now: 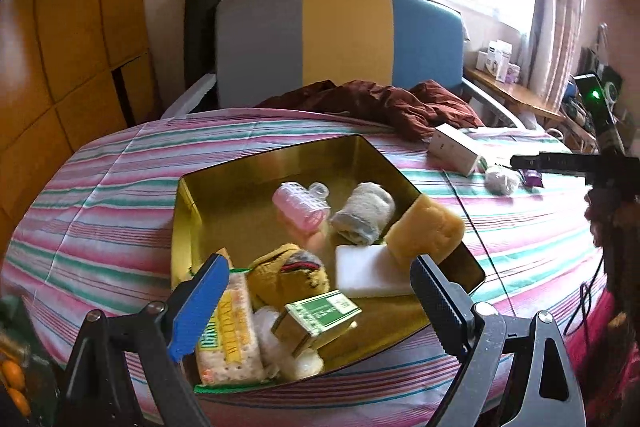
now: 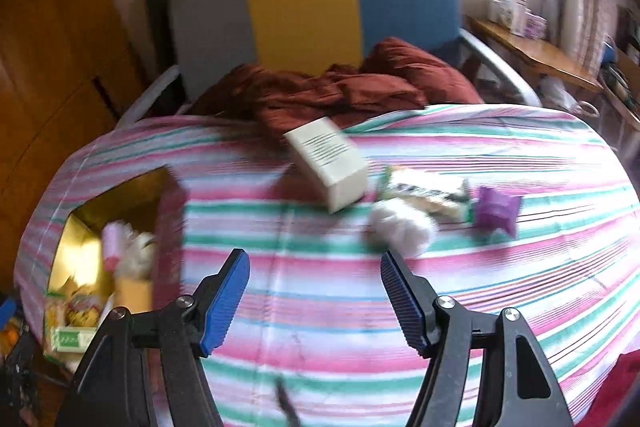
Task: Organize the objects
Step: 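Move both open tools over the cloth toward the white box and wrapped ball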
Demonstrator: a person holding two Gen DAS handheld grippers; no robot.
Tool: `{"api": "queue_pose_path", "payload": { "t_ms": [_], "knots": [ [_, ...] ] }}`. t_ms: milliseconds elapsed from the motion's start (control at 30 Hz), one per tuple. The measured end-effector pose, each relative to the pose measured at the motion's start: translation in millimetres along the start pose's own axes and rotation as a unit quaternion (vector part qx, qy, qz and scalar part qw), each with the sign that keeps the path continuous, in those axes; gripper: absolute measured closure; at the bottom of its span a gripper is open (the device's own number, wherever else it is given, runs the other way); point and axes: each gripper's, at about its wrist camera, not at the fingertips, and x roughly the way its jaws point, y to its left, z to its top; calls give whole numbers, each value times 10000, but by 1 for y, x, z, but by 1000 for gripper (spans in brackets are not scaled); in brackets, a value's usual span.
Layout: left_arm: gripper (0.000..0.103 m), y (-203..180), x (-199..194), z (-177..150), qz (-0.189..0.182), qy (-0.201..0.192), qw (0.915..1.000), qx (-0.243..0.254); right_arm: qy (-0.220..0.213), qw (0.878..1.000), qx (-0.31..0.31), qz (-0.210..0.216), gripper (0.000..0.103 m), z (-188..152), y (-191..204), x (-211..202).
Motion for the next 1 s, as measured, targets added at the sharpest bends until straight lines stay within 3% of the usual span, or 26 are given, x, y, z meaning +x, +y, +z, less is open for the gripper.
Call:
{"api": "queue_pose_path", "payload": {
  "t_ms": [333,733,1000],
  "knots": [
    [10,-28,17,14,-84,118,9992,379,-173,9960,711,-516,34,18,-81,31],
    [9,-79,53,47,-381,310,9949,875,401,9871,1479,-461,33,7,-121,53],
    [9,-117,76,81,-891,485,9900,978,242,9595,2753,-555,33,-2,-172,41]
  ]
}}
